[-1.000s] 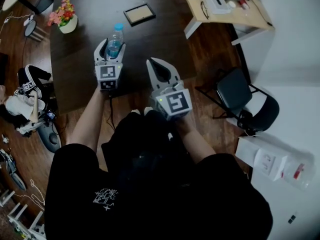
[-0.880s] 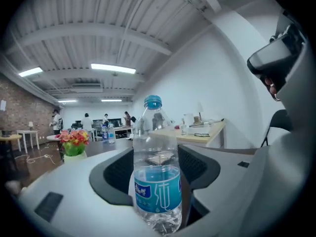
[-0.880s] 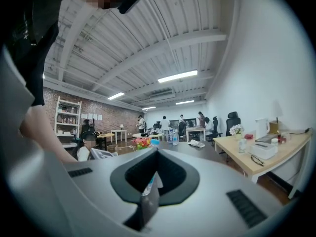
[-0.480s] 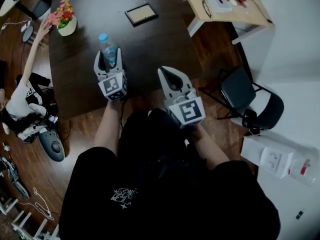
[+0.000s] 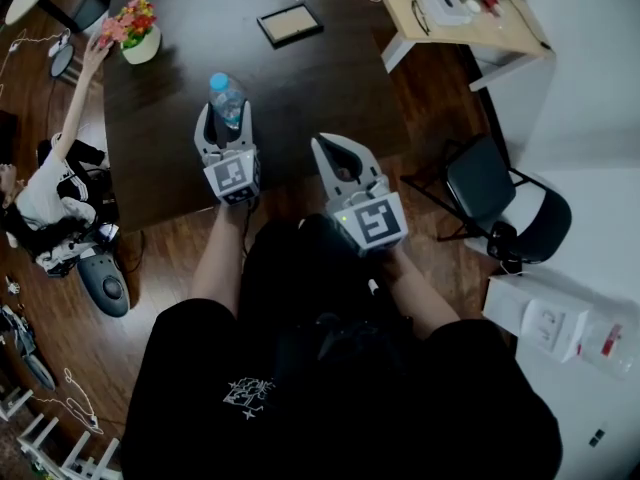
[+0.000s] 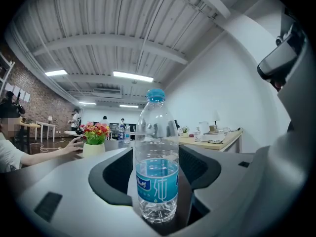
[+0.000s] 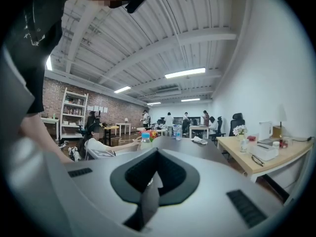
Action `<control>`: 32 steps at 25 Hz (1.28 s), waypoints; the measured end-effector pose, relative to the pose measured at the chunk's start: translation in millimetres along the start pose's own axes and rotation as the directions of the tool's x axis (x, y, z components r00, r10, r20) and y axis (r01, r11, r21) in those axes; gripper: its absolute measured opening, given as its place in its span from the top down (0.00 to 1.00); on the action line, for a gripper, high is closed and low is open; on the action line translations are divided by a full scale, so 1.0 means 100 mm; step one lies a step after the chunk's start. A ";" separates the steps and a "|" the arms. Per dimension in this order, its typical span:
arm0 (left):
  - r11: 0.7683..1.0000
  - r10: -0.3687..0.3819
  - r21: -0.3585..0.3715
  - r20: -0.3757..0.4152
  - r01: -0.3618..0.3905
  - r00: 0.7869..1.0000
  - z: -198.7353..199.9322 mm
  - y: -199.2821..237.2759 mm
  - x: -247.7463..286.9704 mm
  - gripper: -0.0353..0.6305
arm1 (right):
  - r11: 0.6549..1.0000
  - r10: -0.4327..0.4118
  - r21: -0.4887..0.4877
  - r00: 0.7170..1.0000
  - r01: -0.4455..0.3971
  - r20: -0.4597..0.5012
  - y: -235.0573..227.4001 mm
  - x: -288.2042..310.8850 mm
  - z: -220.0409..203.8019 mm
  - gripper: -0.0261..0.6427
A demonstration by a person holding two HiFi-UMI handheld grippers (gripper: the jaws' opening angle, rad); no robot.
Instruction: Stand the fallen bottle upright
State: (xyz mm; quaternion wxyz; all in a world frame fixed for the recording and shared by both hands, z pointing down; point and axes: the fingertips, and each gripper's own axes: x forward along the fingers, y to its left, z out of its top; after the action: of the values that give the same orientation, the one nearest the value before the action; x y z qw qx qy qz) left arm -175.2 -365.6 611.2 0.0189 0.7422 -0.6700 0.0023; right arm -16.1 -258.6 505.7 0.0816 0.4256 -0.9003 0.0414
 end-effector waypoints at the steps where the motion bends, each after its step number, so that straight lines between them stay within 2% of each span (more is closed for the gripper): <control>1: 1.000 0.003 0.002 -0.005 -0.003 1.000 -0.01 0.00 -0.04 0.52 | 1.000 0.002 0.001 1.000 -0.002 0.001 0.00 -0.01 0.01 0.94; 4: 1.000 0.014 0.019 -0.015 -0.013 1.000 0.01 0.03 -0.16 0.51 | 1.000 0.007 0.010 1.000 -0.007 0.001 0.02 -0.05 0.02 0.94; 9: 0.998 0.013 0.062 0.011 -0.014 1.000 0.35 -0.08 -0.48 0.56 | 0.999 0.001 0.032 1.000 -0.002 0.020 0.06 -0.05 0.11 0.94; 11: 0.996 0.013 0.090 0.020 -0.015 1.000 0.58 -0.15 -0.64 0.66 | 0.999 0.002 0.039 0.999 -0.003 0.034 0.11 -0.04 0.20 0.94; 14: 0.989 0.012 0.144 0.052 -0.020 0.999 0.99 -0.26 -0.87 0.87 | 0.998 0.033 0.054 0.998 -0.036 0.060 0.24 -0.03 0.37 0.94; 18: 0.990 0.003 0.140 0.076 -0.013 0.997 1.42 -0.49 -1.17 0.97 | 0.995 0.061 0.076 0.994 -0.068 0.091 0.33 -0.13 0.58 0.94; 24: 0.993 -0.037 0.118 0.078 0.028 0.996 1.71 -0.68 -1.53 0.97 | 0.995 0.055 0.069 0.989 -0.065 0.140 0.38 -0.32 0.71 0.94; 32: 0.999 -0.027 0.038 0.124 0.023 0.992 1.97 -0.53 -1.84 0.97 | 0.998 -0.024 0.060 0.981 0.013 0.191 0.48 -0.50 0.86 0.94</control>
State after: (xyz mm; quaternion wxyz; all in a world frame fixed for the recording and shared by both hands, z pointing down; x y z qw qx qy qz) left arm -145.7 -183.4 407.2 -0.0366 0.7494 -0.6603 -0.0321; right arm -31.7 -202.1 411.9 -0.0177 0.4381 -0.8984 0.0257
